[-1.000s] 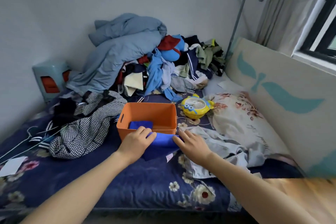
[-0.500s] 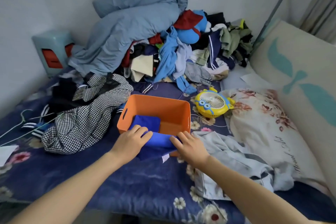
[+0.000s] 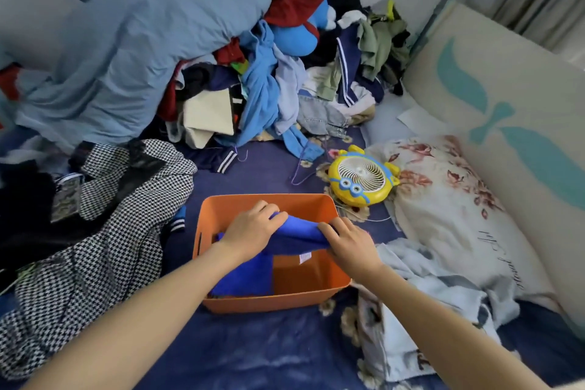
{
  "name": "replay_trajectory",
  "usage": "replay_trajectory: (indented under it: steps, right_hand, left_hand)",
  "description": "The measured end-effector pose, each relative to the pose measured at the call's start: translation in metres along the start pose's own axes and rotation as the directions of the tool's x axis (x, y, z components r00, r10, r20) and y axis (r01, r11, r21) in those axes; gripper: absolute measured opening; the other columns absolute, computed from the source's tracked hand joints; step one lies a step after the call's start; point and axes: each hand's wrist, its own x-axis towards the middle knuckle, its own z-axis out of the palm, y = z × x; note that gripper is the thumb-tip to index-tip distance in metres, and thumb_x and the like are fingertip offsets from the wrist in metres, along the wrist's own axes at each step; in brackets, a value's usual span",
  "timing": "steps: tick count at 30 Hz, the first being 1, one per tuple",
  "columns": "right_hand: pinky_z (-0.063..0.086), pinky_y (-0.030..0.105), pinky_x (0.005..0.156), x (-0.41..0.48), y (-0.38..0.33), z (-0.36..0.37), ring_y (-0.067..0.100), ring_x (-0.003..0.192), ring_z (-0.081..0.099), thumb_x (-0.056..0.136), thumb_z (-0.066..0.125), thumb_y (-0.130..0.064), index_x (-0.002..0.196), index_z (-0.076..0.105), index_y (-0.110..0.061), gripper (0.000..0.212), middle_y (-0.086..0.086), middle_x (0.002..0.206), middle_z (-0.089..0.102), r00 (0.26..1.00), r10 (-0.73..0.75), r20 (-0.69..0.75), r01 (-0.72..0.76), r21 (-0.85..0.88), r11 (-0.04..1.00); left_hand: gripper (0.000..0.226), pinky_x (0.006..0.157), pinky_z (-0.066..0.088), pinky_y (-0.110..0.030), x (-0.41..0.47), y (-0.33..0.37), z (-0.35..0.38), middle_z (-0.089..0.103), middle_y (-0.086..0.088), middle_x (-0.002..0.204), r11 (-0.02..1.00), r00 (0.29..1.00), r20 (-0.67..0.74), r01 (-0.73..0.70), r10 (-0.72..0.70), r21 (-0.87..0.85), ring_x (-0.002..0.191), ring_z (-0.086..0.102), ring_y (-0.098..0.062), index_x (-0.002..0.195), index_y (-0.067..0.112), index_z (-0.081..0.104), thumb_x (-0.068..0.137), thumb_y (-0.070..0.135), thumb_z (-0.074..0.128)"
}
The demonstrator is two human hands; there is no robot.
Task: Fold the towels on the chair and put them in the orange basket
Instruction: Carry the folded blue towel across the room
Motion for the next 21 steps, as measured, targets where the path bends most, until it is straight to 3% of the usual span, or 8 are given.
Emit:
replay_trajectory:
  steps: [4, 8, 10, 12, 14, 16, 19, 21]
  right_hand:
    - [0.04, 0.023, 0.041, 0.001, 0.015, 0.022, 0.023, 0.058, 0.059, 0.055, 0.076, -0.018, 0.099, 0.047, -0.018, 0.053, 0.003, 0.072, 0.059, 0.993, 0.016, 0.113, -0.016, -0.002, 1.0]
    - [0.038, 0.022, 0.038, 0.005, 0.026, 0.042, 0.022, 0.057, 0.059, 0.063, 0.057, -0.02, 0.098, 0.045, -0.019, 0.037, 0.002, 0.07, 0.057, 0.984, 0.044, 0.173, -0.052, 0.043, 0.998]
    - [0.035, 0.022, 0.036, 0.007, 0.032, 0.052, 0.021, 0.057, 0.058, 0.065, 0.058, -0.021, 0.097, 0.045, -0.019, 0.035, 0.001, 0.069, 0.056, 0.979, 0.034, 0.199, -0.048, 0.067, 0.997]
    - [0.035, 0.023, 0.036, 0.015, 0.035, 0.063, 0.021, 0.057, 0.057, 0.058, 0.073, -0.021, 0.097, 0.046, -0.018, 0.047, 0.001, 0.069, 0.056, 0.97, 0.013, 0.241, -0.042, 0.112, 0.993]
    - [0.037, 0.023, 0.039, 0.028, 0.035, 0.076, 0.021, 0.058, 0.057, 0.063, 0.065, -0.024, 0.098, 0.046, -0.018, 0.04, 0.0, 0.07, 0.056, 0.967, 0.031, 0.252, -0.066, 0.134, 0.989]
    - [0.041, 0.024, 0.044, 0.039, 0.027, 0.092, 0.021, 0.061, 0.057, 0.067, 0.047, -0.027, 0.101, 0.046, -0.018, 0.036, 0.0, 0.073, 0.058, 0.967, 0.051, 0.249, -0.102, 0.195, 0.976]
    - [0.045, 0.023, 0.053, 0.041, -0.001, 0.122, 0.02, 0.07, 0.056, 0.064, 0.041, -0.029, 0.107, 0.047, -0.018, 0.045, 0.001, 0.081, 0.063, 0.94, -0.013, 0.34, -0.084, 0.269, 0.959]
    - [0.048, 0.021, 0.057, 0.035, -0.026, 0.151, 0.02, 0.08, 0.055, 0.064, 0.039, -0.029, 0.109, 0.052, -0.021, 0.048, 0.001, 0.087, 0.066, 0.866, -0.119, 0.486, -0.036, 0.297, 0.954]
  left_hand:
    - [0.046, 0.036, 0.047, -0.028, 0.011, -0.009, 0.033, 0.064, -0.006, 0.081, 0.997, 0.993, 0.114, 0.007, 0.003, -0.082, 0.071, 0.062, -0.025, 0.094, 0.012, 0.061, 0.053, -0.008, 0.065]
    - [0.034, 0.033, 0.044, -0.026, 0.023, -0.017, 0.053, 0.062, -0.002, 0.078, 0.994, 0.98, 0.197, 0.048, -0.027, -0.1, 0.075, 0.052, -0.018, 0.094, 0.019, 0.047, 0.064, 0.004, 0.039]
    - [0.037, 0.033, 0.043, -0.023, 0.028, -0.02, 0.058, 0.062, -0.001, 0.078, 0.993, 0.967, 0.255, 0.056, -0.028, -0.103, 0.073, 0.055, -0.018, 0.093, 0.018, 0.053, 0.06, 0.001, 0.052]
    - [0.039, 0.035, 0.043, -0.022, 0.03, -0.027, 0.063, 0.063, -0.002, 0.079, 0.994, 0.958, 0.284, 0.064, -0.037, -0.086, 0.075, 0.055, -0.018, 0.089, 0.015, 0.061, 0.054, -0.002, 0.062]
    - [0.034, 0.036, 0.044, -0.023, 0.035, -0.042, 0.07, 0.063, -0.003, 0.08, 0.993, 0.96, 0.268, 0.097, -0.077, -0.061, 0.079, 0.045, -0.016, 0.088, 0.013, 0.062, 0.06, 0.0, 0.049]
    - [0.04, 0.04, 0.048, -0.026, 0.034, -0.057, 0.075, 0.065, -0.006, 0.084, 0.99, 0.959, 0.256, 0.134, -0.121, -0.033, 0.083, 0.042, -0.018, 0.09, 0.011, 0.063, 0.065, 0.004, 0.033]
    - [0.048, 0.054, 0.055, -0.03, 0.007, -0.07, 0.083, 0.069, -0.011, 0.092, 0.982, 0.944, 0.272, 0.174, -0.187, 0.072, 0.092, 0.044, -0.023, 0.089, 0.006, 0.071, 0.065, 0.004, 0.03]
    - [0.046, 0.061, 0.057, -0.032, -0.028, -0.073, 0.098, 0.07, -0.012, 0.095, 0.963, 0.885, 0.381, 0.236, -0.268, 0.129, 0.097, 0.046, -0.025, 0.088, 0.008, 0.073, 0.064, 0.005, 0.034]
